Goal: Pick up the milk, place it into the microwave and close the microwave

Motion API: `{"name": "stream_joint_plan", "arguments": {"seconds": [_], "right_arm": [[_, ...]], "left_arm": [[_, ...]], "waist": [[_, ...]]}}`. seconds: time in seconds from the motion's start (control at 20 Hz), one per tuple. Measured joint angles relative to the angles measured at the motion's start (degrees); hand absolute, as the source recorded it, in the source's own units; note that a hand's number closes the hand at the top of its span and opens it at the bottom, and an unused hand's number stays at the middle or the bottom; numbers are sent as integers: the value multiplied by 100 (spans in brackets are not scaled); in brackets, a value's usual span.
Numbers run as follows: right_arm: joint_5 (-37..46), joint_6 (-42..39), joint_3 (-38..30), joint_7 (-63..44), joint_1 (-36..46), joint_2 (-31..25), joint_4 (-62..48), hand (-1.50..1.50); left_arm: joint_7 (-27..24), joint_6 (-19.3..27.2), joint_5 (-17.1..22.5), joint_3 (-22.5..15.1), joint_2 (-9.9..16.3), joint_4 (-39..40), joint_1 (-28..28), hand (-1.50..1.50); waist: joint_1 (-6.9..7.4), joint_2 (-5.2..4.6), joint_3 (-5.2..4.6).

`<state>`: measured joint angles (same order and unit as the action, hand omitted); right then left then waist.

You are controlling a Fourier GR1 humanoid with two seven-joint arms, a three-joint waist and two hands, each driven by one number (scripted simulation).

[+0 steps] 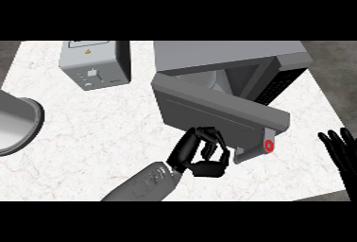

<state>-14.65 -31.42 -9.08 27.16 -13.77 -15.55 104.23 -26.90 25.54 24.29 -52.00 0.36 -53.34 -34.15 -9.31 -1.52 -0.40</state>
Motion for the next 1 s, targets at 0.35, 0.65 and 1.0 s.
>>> {"name": "stream_joint_plan", "arguments": {"seconds": [0.35,0.65,1.0], "right_arm": [[-199,-119,-129,-331,200,-352,273,-150],[-404,-105,-292,-522,469,-552,389,-150],[237,209,-888,-436,1006,-1137,634,150]], "left_arm": [[-152,856,763,113,-35,32,-396,150],[-50,1385,1310,178,-36,228,-908,-150],[-10,1845,1833,201,-37,256,-1079,-150]], "waist": [[-200,-50,-2],[-367,-107,6],[-550,-139,8]]}}
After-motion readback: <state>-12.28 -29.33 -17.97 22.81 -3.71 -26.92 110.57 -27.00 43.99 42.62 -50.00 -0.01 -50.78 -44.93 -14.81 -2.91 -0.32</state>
